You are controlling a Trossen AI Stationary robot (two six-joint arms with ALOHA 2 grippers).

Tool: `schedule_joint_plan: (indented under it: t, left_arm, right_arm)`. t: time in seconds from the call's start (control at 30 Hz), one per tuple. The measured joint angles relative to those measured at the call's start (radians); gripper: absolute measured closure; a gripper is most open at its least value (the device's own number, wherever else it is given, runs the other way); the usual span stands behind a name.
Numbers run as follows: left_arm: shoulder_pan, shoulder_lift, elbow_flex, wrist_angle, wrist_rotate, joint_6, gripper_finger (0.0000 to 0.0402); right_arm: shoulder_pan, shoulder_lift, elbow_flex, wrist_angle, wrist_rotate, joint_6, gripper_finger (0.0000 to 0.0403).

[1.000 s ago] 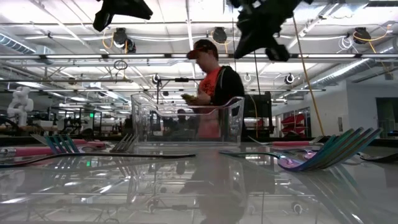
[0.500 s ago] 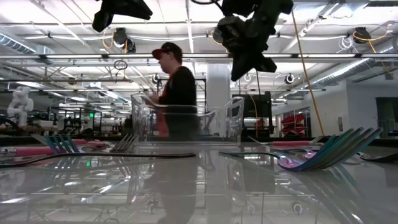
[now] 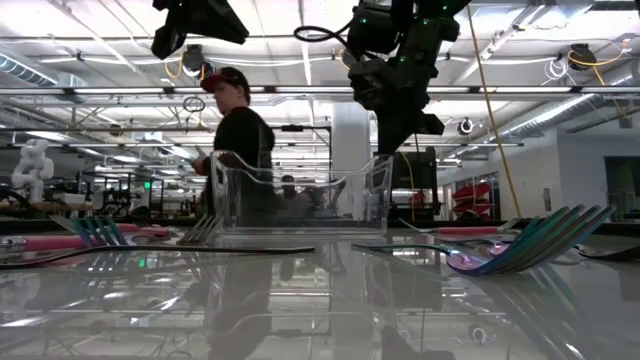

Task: Sort silverware by color (type)
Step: Prepare the middle transparent bin

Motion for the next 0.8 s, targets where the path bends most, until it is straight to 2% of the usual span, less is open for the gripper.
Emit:
schedule_joint_plan:
  t: [0.27,0.8]
  left_arm:
    - [-0.002,0.019,0.0,0.006,0.031,-0.005,0.0359]
    - [-0.002,0.019,0.0,0.006,0.056,0.025,0.0359]
  right_arm:
    - [0.001,-0.001,0.0,-0.025,-0.003,0.009,0.0399]
    - [0.053,-0.008,-0.001,-0.065,-0.034,0.187,0.0399]
